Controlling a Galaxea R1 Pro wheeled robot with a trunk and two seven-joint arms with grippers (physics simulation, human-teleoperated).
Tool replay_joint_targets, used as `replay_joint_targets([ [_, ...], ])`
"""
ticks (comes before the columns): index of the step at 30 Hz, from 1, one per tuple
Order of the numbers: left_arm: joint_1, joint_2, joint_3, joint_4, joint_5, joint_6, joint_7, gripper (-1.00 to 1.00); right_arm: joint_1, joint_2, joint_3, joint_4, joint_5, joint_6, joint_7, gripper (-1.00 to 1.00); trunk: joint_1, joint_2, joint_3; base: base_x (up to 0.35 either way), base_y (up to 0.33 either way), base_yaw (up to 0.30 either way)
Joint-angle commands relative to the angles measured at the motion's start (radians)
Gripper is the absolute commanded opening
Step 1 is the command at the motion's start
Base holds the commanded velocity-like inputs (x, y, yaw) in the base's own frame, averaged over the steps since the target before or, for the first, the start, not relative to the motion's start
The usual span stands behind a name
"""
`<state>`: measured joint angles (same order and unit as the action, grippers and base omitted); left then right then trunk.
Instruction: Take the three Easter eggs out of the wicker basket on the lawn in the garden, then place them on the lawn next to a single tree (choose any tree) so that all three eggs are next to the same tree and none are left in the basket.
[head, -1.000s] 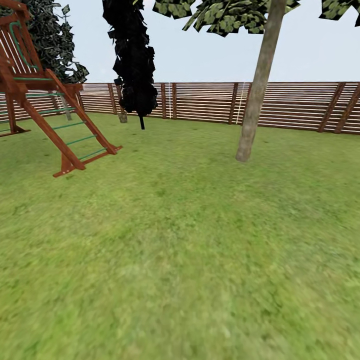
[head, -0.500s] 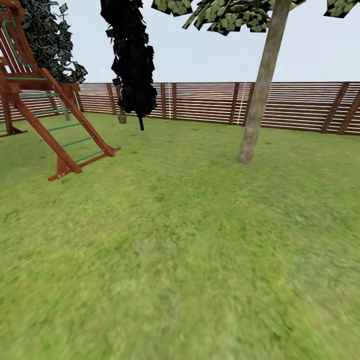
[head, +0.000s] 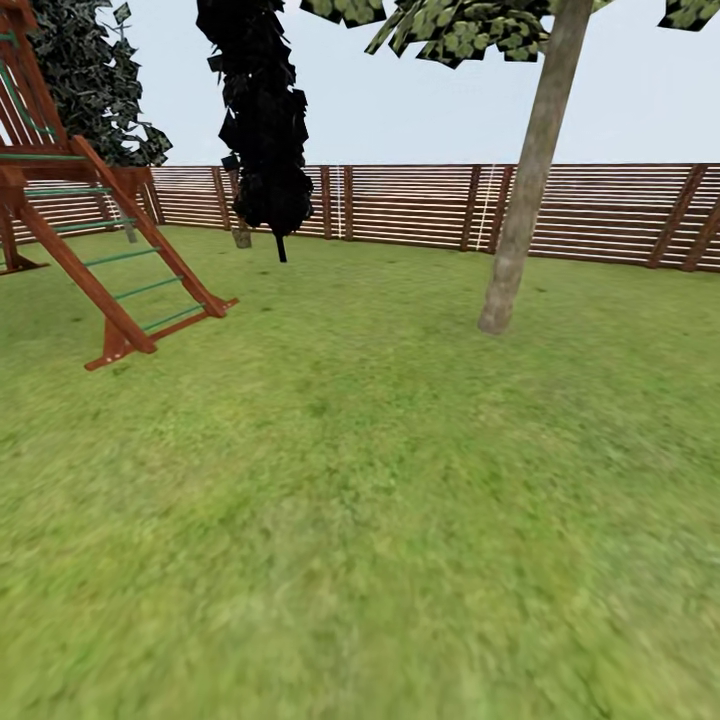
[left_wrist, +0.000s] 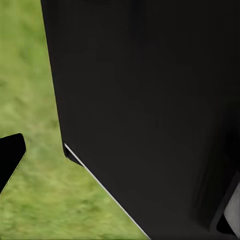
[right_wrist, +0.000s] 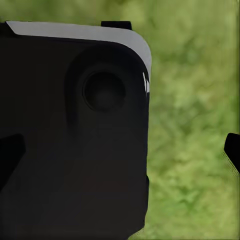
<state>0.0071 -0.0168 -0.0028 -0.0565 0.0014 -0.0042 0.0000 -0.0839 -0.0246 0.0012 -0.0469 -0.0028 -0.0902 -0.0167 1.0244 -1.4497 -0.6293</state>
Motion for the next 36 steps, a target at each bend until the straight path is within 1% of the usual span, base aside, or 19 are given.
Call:
replay_joint_targets([
  [1,0.001,0.000,0.000,-0.002,0.000,0.000,0.000,1.00,0.000,0.000,0.000,0.001,0.000,-0.003,-0.002,1.00,0.001,0.000,-0.001,0.340,0.000,0.000],
  [36,0.001,0.000,0.000,-0.002,-0.003,0.000,0.000,1.00,0.000,0.000,0.000,0.001,0.000,-0.003,-0.002,1.00,0.001,0.000,-0.001,0.340,0.000,0.000],
])
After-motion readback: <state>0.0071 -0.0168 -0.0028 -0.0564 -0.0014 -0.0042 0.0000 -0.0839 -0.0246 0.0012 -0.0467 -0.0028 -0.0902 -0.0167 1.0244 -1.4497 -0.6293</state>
